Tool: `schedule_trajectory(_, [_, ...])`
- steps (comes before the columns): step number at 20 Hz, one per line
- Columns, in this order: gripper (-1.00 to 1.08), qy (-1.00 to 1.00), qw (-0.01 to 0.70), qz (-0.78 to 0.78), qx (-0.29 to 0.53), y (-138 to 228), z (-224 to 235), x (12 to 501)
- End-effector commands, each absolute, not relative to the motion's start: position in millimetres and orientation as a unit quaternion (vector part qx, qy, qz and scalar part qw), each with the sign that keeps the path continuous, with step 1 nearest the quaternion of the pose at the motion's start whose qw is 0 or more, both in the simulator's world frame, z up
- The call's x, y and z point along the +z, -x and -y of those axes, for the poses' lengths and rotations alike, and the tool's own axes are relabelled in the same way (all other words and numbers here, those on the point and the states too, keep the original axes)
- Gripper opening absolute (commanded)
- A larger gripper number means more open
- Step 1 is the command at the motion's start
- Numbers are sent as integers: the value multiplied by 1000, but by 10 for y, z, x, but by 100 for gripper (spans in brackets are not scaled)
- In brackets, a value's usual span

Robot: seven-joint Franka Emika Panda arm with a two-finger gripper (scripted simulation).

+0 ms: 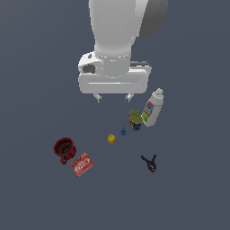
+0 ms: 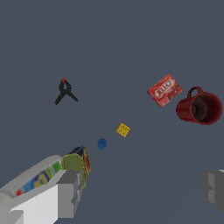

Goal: Pick up a designated object from a clutter of objects.

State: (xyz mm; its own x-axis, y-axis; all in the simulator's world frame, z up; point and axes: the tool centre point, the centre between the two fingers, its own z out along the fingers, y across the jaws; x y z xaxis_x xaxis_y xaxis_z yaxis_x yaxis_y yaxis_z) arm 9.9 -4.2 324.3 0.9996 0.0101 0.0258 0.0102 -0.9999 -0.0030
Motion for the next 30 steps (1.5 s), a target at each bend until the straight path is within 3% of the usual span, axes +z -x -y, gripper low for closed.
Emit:
schedule_trajectory(1, [100,1000,2,5,-13,-99,43,3243])
schedule_trajectory(17, [100,1000,14,2,-10,-89,-211,3235])
schedule_trajectory(30, [100,995,14,-104,-5,-242,-79,2286])
